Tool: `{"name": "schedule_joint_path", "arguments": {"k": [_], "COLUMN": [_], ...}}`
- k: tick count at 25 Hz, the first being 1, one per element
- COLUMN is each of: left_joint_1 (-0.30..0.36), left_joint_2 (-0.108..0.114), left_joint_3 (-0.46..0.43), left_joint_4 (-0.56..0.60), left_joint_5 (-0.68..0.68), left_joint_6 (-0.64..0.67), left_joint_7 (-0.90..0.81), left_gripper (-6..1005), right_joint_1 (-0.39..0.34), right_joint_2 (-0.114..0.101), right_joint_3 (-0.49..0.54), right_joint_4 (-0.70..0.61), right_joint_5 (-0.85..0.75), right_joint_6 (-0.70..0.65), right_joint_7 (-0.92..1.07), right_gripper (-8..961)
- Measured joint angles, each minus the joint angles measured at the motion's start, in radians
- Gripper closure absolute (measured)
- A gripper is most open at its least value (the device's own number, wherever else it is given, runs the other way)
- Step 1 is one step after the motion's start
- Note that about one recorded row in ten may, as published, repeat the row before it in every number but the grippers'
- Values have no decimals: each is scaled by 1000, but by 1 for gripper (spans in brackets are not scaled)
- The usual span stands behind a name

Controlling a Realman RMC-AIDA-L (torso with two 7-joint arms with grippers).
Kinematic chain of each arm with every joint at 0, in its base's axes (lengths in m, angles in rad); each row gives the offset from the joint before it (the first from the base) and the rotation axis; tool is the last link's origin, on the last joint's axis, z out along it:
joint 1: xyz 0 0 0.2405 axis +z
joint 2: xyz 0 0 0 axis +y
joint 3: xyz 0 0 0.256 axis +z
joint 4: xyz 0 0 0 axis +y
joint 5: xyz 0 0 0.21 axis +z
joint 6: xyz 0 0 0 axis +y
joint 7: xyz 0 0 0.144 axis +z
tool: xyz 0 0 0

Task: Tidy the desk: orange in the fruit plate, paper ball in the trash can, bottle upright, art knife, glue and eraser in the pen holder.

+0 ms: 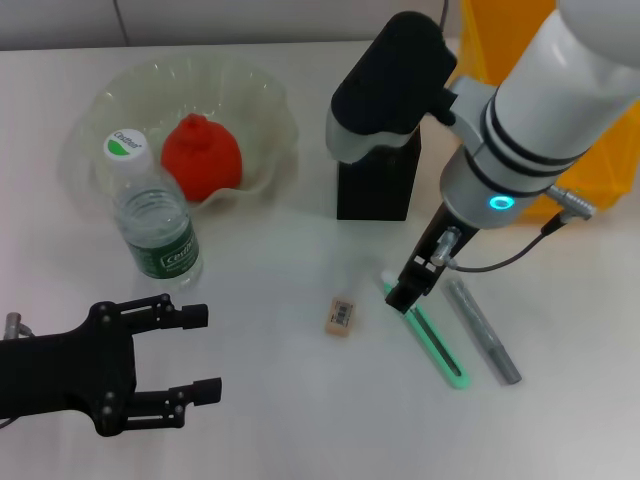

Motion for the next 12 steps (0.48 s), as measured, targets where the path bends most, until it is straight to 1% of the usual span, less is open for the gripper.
{"name": "schedule_joint_path", "arguments": {"k": [1,6,12], "left_joint_1": [0,-1,-1], "left_joint_2": [0,0,1], "left_joint_3": [0,0,0], "left_joint_4": [0,0,0], "left_joint_5": [0,0,0], "left_joint_6": [-1,-1,-6], "left_joint_7": [0,0,0], "left_gripper": [216,216,216], "right_joint_1": [0,3,-1], "right_joint_2": [0,0,0], "right_joint_3": [-17,-49,-60], "right_joint_4": [18,60,98], "right_joint_5": [0,0,21], "right_joint_6": [27,76,127], "right_joint_7": [11,27,31], "right_gripper": [186,230,283]}}
